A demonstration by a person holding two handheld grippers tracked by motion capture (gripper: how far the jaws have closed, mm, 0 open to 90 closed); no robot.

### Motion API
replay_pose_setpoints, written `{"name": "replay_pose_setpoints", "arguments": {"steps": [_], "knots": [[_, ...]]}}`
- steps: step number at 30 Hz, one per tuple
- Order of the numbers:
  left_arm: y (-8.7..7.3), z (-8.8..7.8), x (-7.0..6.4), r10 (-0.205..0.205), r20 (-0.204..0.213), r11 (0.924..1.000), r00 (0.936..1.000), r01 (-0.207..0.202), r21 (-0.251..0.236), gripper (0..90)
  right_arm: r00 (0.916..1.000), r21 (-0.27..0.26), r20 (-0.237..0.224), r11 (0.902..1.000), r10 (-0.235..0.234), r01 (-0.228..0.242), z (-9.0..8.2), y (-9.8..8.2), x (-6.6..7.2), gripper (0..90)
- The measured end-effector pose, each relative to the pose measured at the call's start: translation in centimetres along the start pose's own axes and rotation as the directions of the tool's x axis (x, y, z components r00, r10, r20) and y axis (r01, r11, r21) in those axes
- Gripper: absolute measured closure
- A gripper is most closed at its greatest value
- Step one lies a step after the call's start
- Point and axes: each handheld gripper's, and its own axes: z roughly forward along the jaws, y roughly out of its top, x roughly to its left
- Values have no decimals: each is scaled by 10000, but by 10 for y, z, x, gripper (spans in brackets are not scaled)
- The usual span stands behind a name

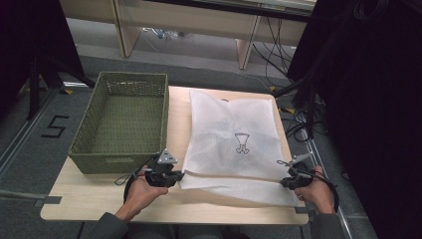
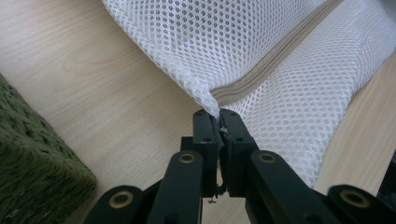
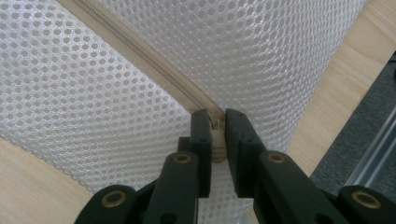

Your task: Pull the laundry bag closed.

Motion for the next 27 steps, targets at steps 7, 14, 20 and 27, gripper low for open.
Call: {"name": "replay_pose_setpoints", "arguments": {"steps": [7,14,20,27], "knots": [[0,-1,0,63,-124,10000,9999,-63,2,859,9984,554,530,9982,198,-227,-1,-6,-7,825],[-1,1,2,-69,-122,10000,9999,69,-5,857,9962,-148,-330,9966,803,-808,-2,-12,-12,826],[-2,1,1,-58,-178,10000,9998,58,-7,858,9942,-169,-460,9951,969,-978,-2,-14,-15,826],[-3,3,1,20,-196,10000,9998,-18,93,859,9957,70,-242,9960,896,-895,-2,-14,-14,825]]}}
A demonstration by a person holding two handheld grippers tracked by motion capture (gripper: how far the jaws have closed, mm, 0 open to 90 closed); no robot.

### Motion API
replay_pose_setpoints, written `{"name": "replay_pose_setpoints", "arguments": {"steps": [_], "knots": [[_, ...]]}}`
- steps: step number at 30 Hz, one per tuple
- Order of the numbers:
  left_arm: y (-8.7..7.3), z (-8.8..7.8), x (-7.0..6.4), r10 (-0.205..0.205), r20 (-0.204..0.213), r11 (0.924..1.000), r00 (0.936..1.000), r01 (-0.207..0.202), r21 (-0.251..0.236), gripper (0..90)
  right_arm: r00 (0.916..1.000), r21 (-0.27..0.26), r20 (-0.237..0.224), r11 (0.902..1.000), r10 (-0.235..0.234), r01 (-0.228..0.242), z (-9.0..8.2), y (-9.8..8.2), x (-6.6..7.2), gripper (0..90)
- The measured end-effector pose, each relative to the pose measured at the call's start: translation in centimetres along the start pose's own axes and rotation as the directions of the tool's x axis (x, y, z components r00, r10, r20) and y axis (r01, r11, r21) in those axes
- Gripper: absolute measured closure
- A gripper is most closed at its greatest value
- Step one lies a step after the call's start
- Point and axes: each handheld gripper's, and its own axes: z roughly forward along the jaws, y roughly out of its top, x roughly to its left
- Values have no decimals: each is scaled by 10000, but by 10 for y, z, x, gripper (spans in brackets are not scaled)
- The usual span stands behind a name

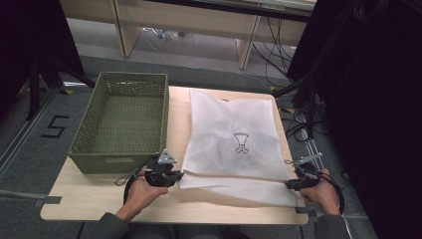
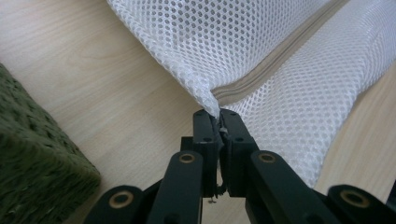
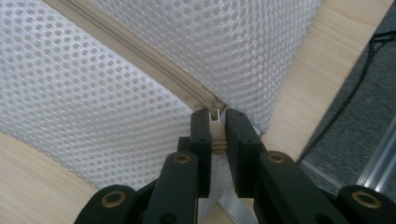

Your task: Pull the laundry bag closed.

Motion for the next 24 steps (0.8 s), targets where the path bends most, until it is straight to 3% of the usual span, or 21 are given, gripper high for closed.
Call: {"name": "replay_pose_setpoints", "arguments": {"steps": [8,24], "knots": [[0,1,-1,-23,51,10000,10000,23,2,859,9993,-1,364,10000,21,-21,1,2,1,824],[-5,0,1,-25,-252,9996,9997,32,289,848,9988,-207,395,9994,-280,288,14,16,0,824]]}}
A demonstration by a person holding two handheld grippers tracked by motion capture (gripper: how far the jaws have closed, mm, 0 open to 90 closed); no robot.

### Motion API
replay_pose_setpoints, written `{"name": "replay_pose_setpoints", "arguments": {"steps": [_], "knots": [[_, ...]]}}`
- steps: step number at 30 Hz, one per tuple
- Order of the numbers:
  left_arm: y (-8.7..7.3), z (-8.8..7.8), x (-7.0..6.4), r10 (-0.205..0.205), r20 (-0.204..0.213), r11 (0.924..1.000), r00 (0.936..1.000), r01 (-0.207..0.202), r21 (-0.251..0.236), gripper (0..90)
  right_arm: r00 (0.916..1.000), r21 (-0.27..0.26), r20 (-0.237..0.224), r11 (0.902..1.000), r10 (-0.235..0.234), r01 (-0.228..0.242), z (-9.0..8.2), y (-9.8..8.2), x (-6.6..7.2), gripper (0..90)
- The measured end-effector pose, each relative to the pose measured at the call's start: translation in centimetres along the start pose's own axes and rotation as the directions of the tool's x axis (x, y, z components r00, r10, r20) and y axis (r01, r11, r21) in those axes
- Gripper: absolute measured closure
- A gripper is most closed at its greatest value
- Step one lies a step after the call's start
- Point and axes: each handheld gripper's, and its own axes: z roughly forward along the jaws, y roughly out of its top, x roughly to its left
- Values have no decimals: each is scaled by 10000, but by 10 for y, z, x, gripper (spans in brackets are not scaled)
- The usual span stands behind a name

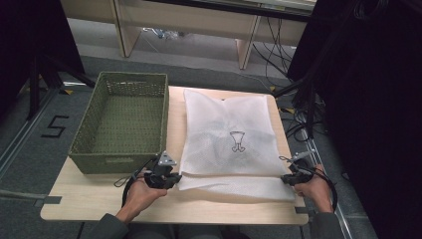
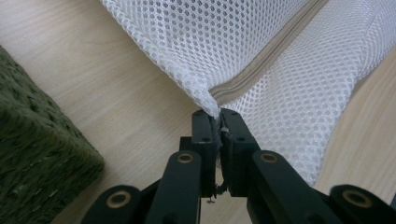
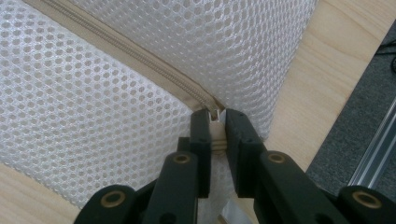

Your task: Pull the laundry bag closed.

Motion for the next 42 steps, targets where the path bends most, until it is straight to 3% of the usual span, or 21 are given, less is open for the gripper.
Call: {"name": "replay_pose_setpoints", "arguments": {"steps": [6,10,14,19,24,30,31,34,42], "knots": [[0,-1,0,-26,85,9998,10000,24,178,831,10000,1,21,10000,-96,96,2,2,1,822],[2,-3,-1,-10,50,9999,10000,9,156,773,9999,-6,-24,9999,-103,103,2,1,2,815],[2,-6,-3,30,-5,9997,10000,-29,254,641,10000,-133,21,9999,-75,76,-1,-1,2,794],[1,-14,-6,151,-55,9995,9999,-150,270,498,9998,-722,88,9973,157,-150,-11,-3,2,727],[-1,-21,-8,294,56,9996,9996,-295,20,444,9991,-1864,-415,9823,91,-167,-19,2,7,622],[-5,-26,-11,444,172,9984,9989,-438,-345,394,9965,-2651,-808,9632,226,-433,-26,11,18,493],[-6,-27,-10,461,146,9983,9988,-456,-357,389,9960,-2846,-895,9581,61,-315,-26,13,20,485],[-7,-30,-9,412,131,9980,9991,-405,-480,376,9931,-3140,-1169,9483,87,-452,-29,18,29,460],[-14,-34,-7,383,78,9971,9992,-377,-661,337,9888,-3406,-1492,9393,-101,-418,-31,28,50,424]]}}
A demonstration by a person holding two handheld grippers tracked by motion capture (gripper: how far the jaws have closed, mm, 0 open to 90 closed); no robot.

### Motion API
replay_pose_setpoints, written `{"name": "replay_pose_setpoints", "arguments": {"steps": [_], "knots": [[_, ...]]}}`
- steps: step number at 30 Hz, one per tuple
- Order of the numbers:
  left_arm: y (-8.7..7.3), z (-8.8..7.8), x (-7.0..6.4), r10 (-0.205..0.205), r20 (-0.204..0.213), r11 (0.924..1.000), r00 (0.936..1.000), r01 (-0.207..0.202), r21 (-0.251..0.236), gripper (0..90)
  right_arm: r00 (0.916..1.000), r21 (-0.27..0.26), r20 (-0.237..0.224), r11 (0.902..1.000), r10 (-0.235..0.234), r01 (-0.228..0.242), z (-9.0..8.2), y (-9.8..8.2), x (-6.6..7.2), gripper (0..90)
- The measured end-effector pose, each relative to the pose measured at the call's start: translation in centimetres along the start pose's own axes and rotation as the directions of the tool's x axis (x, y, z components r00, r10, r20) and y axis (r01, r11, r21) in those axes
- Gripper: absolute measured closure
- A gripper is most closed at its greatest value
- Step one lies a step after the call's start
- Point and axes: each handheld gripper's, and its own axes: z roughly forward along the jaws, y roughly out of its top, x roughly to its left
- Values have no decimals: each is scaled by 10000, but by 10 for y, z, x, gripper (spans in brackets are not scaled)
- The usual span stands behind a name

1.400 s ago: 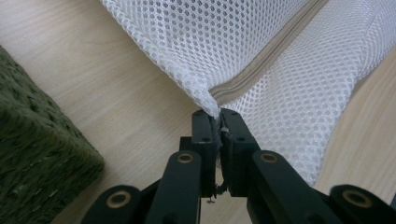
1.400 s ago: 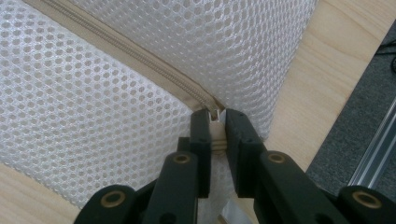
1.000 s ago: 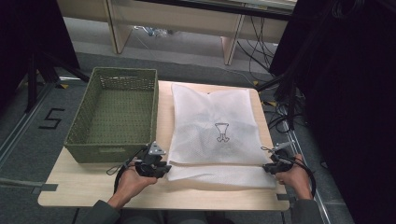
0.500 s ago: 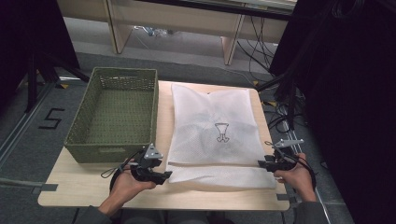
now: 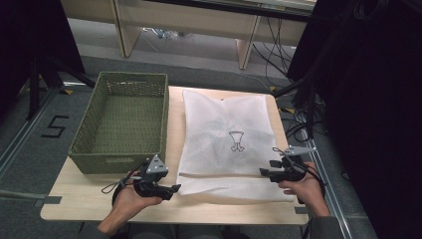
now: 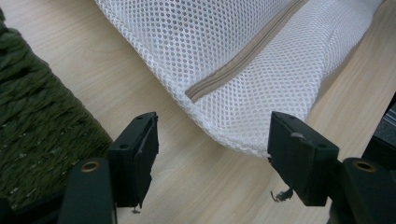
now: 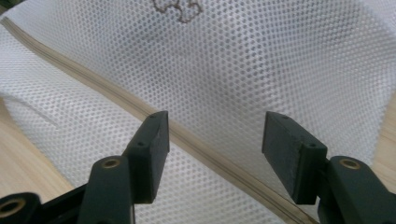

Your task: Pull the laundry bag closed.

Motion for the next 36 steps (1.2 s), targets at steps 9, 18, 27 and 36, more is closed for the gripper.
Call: {"name": "replay_pose_setpoints", "arguments": {"steps": [9,18,27,36], "knots": [[-6,-5,0,-17,145,9998,9999,20,-195,278,9996,-329,-233,9993,-163,155,1,3,19,409],[-12,-10,-6,293,402,9995,9988,-288,-128,222,9979,76,-484,9990,-433,437,4,-4,39,393],[-17,-16,-14,579,477,9983,9972,-574,-126,228,9965,94,-573,9981,-607,613,-1,-14,49,390],[-25,-22,-24,736,433,9973,9963,-736,-14,231,9944,233,-568,9956,-894,909,-6,-28,61,386]]}}
